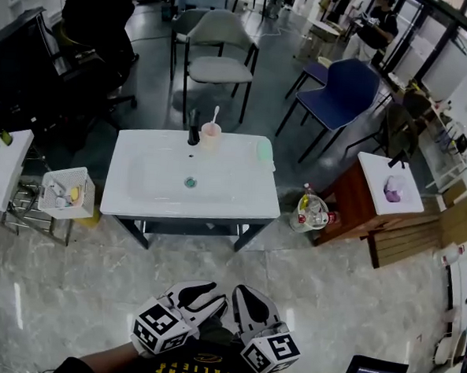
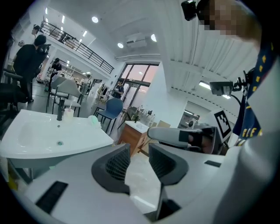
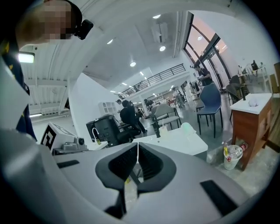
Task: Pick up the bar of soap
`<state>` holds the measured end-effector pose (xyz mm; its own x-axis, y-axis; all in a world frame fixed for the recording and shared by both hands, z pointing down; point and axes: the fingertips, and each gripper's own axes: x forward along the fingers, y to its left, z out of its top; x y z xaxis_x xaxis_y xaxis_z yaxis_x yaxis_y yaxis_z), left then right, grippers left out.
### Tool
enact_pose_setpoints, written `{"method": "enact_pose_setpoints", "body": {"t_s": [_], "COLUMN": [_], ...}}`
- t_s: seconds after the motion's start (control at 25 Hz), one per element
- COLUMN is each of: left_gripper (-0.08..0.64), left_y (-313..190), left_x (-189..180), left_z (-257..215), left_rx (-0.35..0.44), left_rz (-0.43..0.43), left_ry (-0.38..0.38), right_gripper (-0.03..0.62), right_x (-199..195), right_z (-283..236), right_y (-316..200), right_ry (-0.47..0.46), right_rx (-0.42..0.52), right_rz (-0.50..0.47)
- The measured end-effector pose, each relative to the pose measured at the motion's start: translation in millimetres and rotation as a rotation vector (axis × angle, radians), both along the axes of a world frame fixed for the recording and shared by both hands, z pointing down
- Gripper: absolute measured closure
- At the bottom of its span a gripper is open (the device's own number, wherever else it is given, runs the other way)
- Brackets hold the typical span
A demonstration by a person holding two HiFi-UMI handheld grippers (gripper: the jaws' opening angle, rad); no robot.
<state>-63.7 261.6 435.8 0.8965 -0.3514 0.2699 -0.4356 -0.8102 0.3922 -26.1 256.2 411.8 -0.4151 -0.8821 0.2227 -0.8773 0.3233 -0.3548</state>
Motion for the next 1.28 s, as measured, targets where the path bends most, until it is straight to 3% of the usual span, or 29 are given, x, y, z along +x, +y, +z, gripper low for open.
{"method": "enact_pose_setpoints", "body": {"t_s": [0.6,1.28], "left_gripper": [0.419,0.419], "left_y": [-71.3,-111.7], "left_x": [94.6,128.1], "left_z": [-12.8,-7.0], "left_rx": [0.042,0.029], "left_rz": [-0.028,-0.027], "left_ry": [-0.059,-0.075], "right_gripper": [0.574,0.574], "right_x": [94.6,134.7], "right_z": [-3.3,8.1], "right_y": [-79.6,-120.9], "right_ry": [-0.065,-0.085], "right_rx": [0.000,-0.039], "right_rz": [-0.048,-0.042]}}
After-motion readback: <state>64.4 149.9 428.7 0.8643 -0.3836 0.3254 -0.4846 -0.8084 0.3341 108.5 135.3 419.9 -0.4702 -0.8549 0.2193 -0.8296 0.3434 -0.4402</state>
